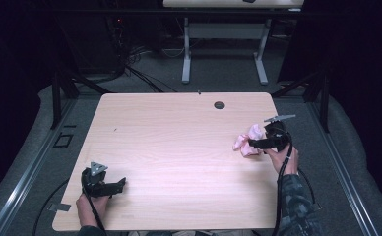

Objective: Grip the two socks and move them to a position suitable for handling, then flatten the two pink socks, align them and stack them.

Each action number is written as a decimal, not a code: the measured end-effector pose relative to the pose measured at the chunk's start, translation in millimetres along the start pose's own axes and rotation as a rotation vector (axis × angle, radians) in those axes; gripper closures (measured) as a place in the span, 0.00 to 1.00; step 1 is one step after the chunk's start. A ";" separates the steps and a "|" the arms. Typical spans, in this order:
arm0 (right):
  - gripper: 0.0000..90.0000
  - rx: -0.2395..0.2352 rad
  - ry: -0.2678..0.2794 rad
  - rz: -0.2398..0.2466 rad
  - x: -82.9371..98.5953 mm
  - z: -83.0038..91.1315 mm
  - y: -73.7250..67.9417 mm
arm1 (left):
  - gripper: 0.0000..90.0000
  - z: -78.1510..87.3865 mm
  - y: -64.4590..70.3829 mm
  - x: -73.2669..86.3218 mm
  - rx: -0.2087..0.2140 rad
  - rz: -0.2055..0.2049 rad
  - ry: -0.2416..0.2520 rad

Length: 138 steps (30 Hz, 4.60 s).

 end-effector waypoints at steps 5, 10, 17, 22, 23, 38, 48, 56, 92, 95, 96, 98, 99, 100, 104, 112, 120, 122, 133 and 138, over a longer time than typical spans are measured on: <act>0.31 0.029 -0.070 0.003 -7.7 -18.6 5.4 | 0.03 0.1 0.1 0.1 0.000 0.001 -0.001; 0.40 0.046 -0.104 -0.015 -2.9 -29.8 8.0 | 0.03 0.1 0.1 0.1 0.000 0.001 -0.002; 0.75 0.051 -0.131 -0.041 4.0 -37.5 10.5 | 0.03 0.0 0.0 0.0 0.000 0.000 0.000; 0.94 0.052 -0.115 -0.042 6.6 -37.6 11.6 | 0.03 0.1 0.1 0.1 0.000 0.001 -0.001; 0.95 0.049 -0.109 -0.031 5.3 -34.0 10.7 | 0.03 0.1 0.0 0.0 0.000 0.000 0.000; 0.95 -0.022 0.025 0.113 -25.6 20.9 -37.8 | 0.03 0.1 0.0 0.0 0.000 0.000 0.000; 0.95 -0.159 0.070 0.300 -33.4 38.0 -116.5 | 0.04 0.2 0.0 0.0 -0.001 0.001 0.000; 0.95 -0.253 0.021 0.414 -21.6 12.7 -167.0 | 0.04 0.2 0.0 0.0 -0.001 0.001 0.000; 0.46 -0.405 -0.100 0.454 28.9 -33.8 -176.3 | 0.05 0.9 1.3 0.1 0.003 -0.005 0.000; 0.36 -0.386 -0.048 0.428 21.7 -15.8 -171.3 | 0.04 2.8 3.8 -1.2 0.033 0.005 -0.004; 0.34 -0.371 -0.033 0.413 20.0 -9.1 -169.0 | 0.04 4.1 6.3 -3.2 0.043 0.006 0.003; 0.34 -0.347 -0.008 0.388 18.3 2.9 -164.1 | 0.04 8.2 14.0 -11.8 0.072 -0.011 0.028; 0.34 -0.329 -0.002 0.354 20.1 13.4 -160.0 | 0.05 10.3 18.5 -17.5 0.088 -0.016 0.040; 0.34 -0.329 -0.002 0.354 20.1 13.4 -160.0 | 0.05 12.1 23.6 -23.8 0.113 -0.020 0.053; 0.40 -0.303 -0.011 0.293 35.6 28.6 -156.7 | 0.10 10.2 46.9 -48.0 0.224 -0.072 0.049; 0.55 -0.298 -0.044 0.235 62.4 32.8 -165.4 | 0.21 -13.4 100.2 -74.0 0.385 -0.147 -0.028; 0.59 -0.313 -0.059 0.151 82.5 22.5 -175.6 | 0.36 -32.0 123.4 -78.0 0.458 -0.162 -0.069; 0.60 -0.295 -0.058 0.124 84.6 19.9 -176.0 | 0.37 -35.9 126.2 -80.4 0.486 -0.149 -0.068; 0.72 -0.296 -0.057 0.067 86.5 6.9 -177.1 | 0.61 -56.6 143.6 -84.0 0.523 -0.201 -0.125; 0.81 -0.296 -0.061 0.078 85.1 4.1 -177.2 | 0.68 -61.1 149.4 -83.6 0.526 -0.200 -0.121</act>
Point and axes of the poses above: each handheld gripper's, and its own axes: z roughly backward along the jaws, x roughly out of its underside, y roughly to its right, the point moved 5 cm from there along -z, roughly forward along the jaws, and after that the axes turned 7 degrees about y, right-handed, at the moved point
